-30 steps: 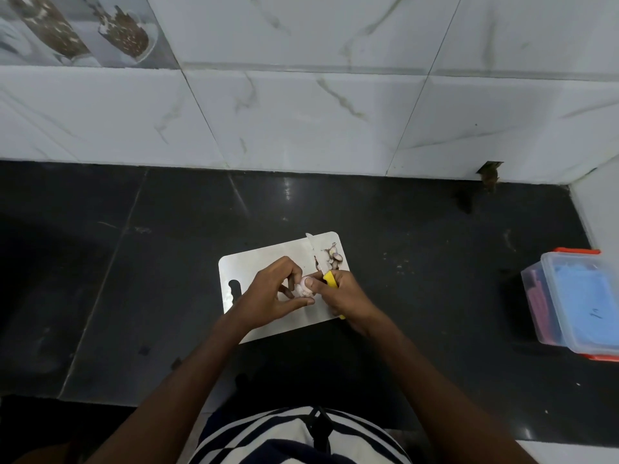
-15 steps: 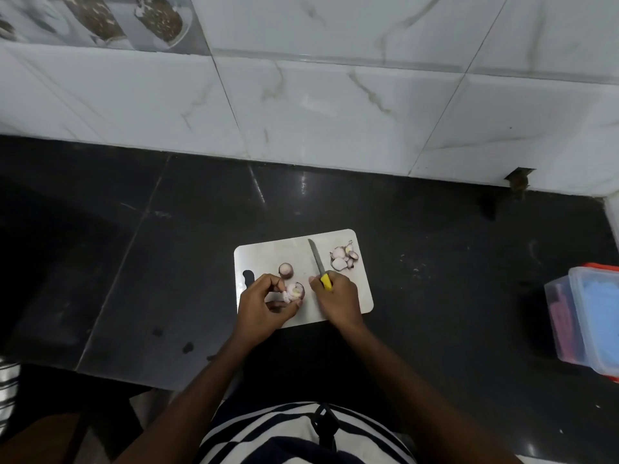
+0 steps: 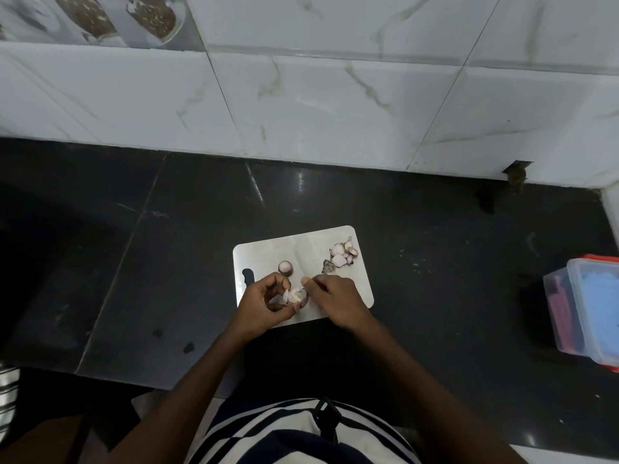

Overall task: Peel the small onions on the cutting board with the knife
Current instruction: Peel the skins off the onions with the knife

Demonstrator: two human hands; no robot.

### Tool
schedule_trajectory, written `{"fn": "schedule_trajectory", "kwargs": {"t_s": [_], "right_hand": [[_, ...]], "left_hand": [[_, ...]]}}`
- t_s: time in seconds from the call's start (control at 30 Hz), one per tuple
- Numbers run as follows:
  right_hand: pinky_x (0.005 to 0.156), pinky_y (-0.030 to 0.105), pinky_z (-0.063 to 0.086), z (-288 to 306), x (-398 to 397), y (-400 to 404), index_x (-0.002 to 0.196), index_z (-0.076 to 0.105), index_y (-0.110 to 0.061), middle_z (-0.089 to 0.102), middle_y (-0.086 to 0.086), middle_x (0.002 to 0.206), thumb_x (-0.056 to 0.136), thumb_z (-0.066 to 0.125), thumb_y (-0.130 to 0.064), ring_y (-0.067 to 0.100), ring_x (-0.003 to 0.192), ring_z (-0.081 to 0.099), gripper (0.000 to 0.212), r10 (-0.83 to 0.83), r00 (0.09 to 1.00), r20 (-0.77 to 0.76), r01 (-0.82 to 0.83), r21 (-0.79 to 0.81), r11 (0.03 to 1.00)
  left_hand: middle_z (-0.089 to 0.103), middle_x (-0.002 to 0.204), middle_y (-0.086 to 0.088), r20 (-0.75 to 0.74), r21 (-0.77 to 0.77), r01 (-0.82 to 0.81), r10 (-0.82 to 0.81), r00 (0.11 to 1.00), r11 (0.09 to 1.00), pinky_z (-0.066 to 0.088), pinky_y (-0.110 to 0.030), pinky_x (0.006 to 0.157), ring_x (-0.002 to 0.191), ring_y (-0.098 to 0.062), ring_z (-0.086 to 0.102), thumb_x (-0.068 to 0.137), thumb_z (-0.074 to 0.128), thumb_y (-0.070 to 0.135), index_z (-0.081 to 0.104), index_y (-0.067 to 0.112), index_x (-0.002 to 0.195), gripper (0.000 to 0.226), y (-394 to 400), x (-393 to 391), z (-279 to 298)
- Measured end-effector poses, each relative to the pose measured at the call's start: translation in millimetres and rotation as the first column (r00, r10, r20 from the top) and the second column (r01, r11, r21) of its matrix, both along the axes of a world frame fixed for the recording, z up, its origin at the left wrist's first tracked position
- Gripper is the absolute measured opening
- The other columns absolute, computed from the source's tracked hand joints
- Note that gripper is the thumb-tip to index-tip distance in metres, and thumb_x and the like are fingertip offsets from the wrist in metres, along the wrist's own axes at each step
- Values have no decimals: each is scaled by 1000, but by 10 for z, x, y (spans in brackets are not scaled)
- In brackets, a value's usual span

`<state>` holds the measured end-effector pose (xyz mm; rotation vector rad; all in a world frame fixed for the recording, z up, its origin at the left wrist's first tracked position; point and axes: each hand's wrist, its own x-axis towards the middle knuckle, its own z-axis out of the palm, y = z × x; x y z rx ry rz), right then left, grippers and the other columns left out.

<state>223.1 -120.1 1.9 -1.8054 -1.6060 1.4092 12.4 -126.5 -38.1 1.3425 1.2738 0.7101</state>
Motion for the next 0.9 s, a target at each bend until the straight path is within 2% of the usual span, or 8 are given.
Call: {"fn": "schedule_trajectory", "kwargs": {"t_s": [0.07, 0.1, 0.23, 0.3, 0.37, 0.6, 0.77, 0.9], "right_hand": [[78, 26, 59, 27, 86, -28, 92, 78, -18, 78, 3, 84, 104, 68, -41, 15, 82, 75, 28, -90, 930, -356, -16, -286, 958], [77, 26, 60, -9, 121, -39, 100, 80, -12, 78, 6, 86, 101, 73, -37, 17, 81, 75, 26, -136, 897, -421, -13, -332, 943], [72, 27, 55, -180, 194, -90, 110, 77, 7, 73, 12, 83, 95, 81, -25, 16, 73, 66, 36, -311, 830, -463, 77, -457, 886], [81, 33, 53, -222, 202, -122, 112, 76, 9, 75, 16, 90, 95, 81, -21, 20, 78, 66, 34, -362, 776, -516, 66, -505, 861], [87, 35, 55, -230, 189, -151, 114, 76, 8, 77, 19, 102, 96, 79, -17, 26, 89, 67, 31, -409, 713, -569, 54, -536, 842], [80, 26, 64, -244, 142, -209, 124, 68, 18, 76, 25, 112, 100, 72, -8, 23, 91, 76, 36, -568, 536, -624, 137, -600, 788], [70, 23, 60, -312, 166, -214, 122, 67, 20, 73, 28, 111, 99, 73, -8, 22, 87, 74, 37, -610, 523, -595, 209, -605, 769], [66, 22, 58, -344, 149, -233, 117, 67, 23, 71, 28, 106, 99, 73, -9, 21, 80, 70, 37, -638, 503, -583, 259, -602, 755]], "left_hand": [[68, 97, -12, 2, 0, 89, -89, 996, 996, 60, -60, 79, 96, -43, 68, 84, 88, 11, 64, 12, 105, 33, 53, 14, 4], [67, 97, -10, -7, 5, 120, -120, 993, 993, 60, -59, 77, 94, -39, 68, 83, 89, 11, 64, 12, 105, 33, 76, 32, 17], [67, 94, 1, -118, 77, 235, -225, 967, 969, 58, -41, 71, 90, -23, 67, 69, 102, 32, 66, 22, 97, 47, 134, 146, 108], [65, 88, 5, -162, 151, 272, -247, 955, 950, 52, -27, 69, 82, -14, 63, 67, 104, 35, 62, 24, 89, 48, 156, 188, 130], [64, 84, 7, -185, 205, 291, -255, 949, 935, 47, -22, 69, 78, -9, 59, 68, 103, 33, 60, 22, 85, 48, 182, 210, 126], [62, 78, 8, -205, 293, 288, -235, 950, 912, 47, -28, 66, 72, -14, 58, 71, 103, 31, 58, 20, 80, 47, 226, 290, 93], [60, 77, 10, -205, 276, 260, -208, 956, 925, 44, -21, 64, 71, -10, 55, 71, 103, 28, 56, 20, 78, 48, 191, 368, 52], [61, 78, 5, -171, 264, 206, -164, 972, 942, 52, -32, 58, 71, -13, 59, 71, 102, 29, 57, 16, 80, 48, 128, 413, 36]]}}
